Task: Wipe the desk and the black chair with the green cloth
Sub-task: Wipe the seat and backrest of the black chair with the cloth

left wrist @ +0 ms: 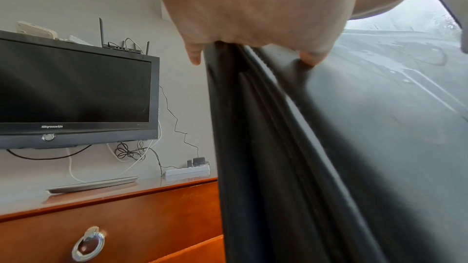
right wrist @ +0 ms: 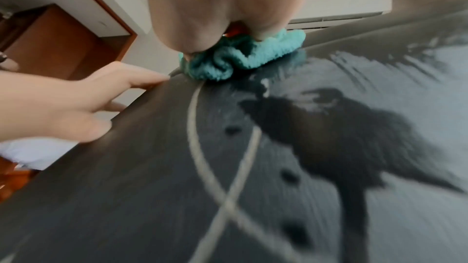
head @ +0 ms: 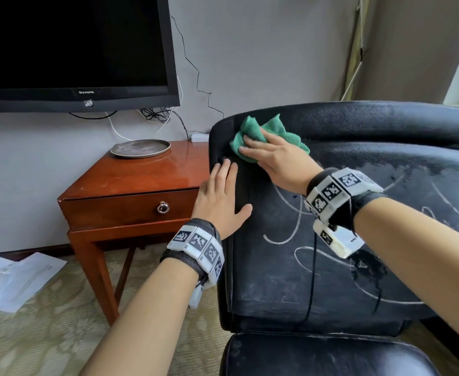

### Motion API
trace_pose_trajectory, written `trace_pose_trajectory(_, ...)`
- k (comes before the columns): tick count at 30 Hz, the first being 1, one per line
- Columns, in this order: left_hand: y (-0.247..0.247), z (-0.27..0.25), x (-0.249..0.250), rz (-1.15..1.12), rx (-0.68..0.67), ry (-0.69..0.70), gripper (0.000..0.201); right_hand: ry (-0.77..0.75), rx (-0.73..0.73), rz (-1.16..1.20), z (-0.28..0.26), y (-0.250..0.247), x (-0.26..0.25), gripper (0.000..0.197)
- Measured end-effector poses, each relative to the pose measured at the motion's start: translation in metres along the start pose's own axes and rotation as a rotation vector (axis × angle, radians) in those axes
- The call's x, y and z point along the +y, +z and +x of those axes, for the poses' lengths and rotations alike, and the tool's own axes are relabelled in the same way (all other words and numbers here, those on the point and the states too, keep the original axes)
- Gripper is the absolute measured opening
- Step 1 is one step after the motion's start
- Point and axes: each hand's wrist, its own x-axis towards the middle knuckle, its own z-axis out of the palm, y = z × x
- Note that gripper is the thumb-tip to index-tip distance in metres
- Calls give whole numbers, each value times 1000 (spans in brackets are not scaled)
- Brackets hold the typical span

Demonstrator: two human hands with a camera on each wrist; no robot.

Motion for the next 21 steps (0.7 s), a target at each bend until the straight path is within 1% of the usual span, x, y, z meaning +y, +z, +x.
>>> trace_pose_trajectory(2, 5, -6, 5, -10, -28, -12, 88, -37, -28, -37, -10, 6, -3, 45)
trace_pose_trajectory(5, 6, -12, 13, 19, -64, -41, 91, -27, -50, -84, -7, 5, -1, 53)
trace_pose_trajectory(7, 5, -12, 11, 41, -110, -18, 92, 60, -31, -63, 5, 0, -3, 54)
trace_pose_trajectory(10, 1, -11, 7, 68, -150, 8, 93, 277, 73, -7, 35, -7, -7, 51)
trace_pose_trajectory(11, 1, -11, 6, 73, -169, 14, 93, 315, 85, -3, 46, -6, -9, 50)
trace_pose_trajectory(12, 1, -11, 4, 71, -192, 13, 93, 322, 90, -9, 56, -5, -12, 49)
trace_pose_trajectory(14, 1, -10, 1, 76, -220, 8, 93, 279, 84, -23, 69, -1, -18, 47)
trace_pose_trajectory(16, 1, -10, 1, 73, -219, 13, 94, 190, 55, -13, 68, 3, -19, 48)
trace_pose_trajectory(19, 2, -12, 1, 82, -200, 14, 96, -76, 4, -79, 47, 11, -15, 52)
trace_pose_trajectory(20, 3, -13, 2, 91, -194, 14, 97, -138, -8, -104, 38, 14, -13, 53)
trace_pose_trajectory(21, 3, -13, 3, 95, -194, 15, 97, -161, -24, -111, 30, 14, -13, 54)
